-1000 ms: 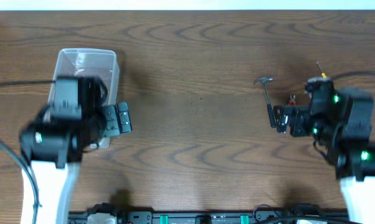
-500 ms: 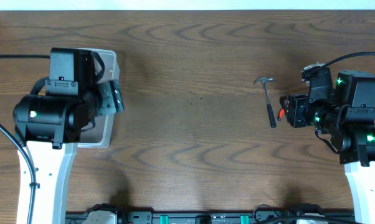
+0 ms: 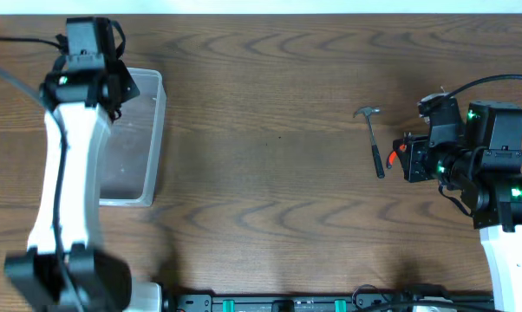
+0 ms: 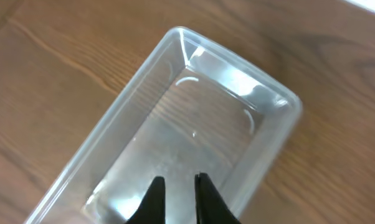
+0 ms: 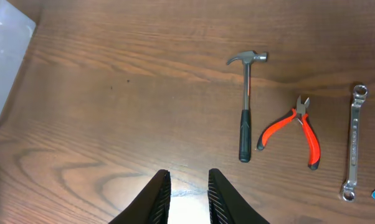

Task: Pack container
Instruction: 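Reach the left gripper to the clear box's far rim and grasp it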

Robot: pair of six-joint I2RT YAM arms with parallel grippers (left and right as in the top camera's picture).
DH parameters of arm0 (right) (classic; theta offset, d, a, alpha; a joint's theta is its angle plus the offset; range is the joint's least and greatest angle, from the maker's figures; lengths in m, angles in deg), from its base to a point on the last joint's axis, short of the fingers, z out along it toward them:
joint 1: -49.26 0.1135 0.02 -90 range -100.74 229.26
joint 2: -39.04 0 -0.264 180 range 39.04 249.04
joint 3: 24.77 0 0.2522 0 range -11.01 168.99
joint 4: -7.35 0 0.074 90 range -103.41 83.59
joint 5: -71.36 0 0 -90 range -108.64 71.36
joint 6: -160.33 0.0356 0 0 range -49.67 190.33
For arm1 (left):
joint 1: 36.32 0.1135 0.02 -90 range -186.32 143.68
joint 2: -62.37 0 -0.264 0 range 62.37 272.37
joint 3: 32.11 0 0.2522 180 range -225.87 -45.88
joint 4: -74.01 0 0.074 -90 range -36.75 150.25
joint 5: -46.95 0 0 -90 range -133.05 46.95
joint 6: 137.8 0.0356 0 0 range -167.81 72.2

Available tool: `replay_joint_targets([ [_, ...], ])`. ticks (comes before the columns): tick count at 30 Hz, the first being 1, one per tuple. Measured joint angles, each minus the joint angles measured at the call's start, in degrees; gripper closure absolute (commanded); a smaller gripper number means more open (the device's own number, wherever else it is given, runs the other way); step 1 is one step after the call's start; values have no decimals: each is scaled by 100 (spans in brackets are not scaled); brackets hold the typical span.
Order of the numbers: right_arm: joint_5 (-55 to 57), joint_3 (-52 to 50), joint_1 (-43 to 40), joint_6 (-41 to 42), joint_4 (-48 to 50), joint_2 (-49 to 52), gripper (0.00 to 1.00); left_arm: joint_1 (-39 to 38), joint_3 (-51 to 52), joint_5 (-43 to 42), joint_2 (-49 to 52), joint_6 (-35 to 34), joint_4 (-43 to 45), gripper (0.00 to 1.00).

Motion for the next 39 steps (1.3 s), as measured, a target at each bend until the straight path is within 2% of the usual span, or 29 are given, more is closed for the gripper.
replay_joint_targets([
  [4,0,0,0,0,-48,0,75,59,0,-131,605,-22,234,94],
  [10,0,0,0,0,-50,0,75,72,0,-938,1281,-17,518,94],
  [20,31,0,0,-2,-46,0,75,72,0,-1910,1744,-15,463,94],
  [27,46,0,0,-2,7,0,75,63,0,-3482,1897,452,444,95],
  [32,44,0,0,-4,61,0,75,-219,0,-4367,1899,789,164,94],
  [39,61,0,0,-7,92,0,75,-962,0,-4765,1899,1099,-507,94],
])
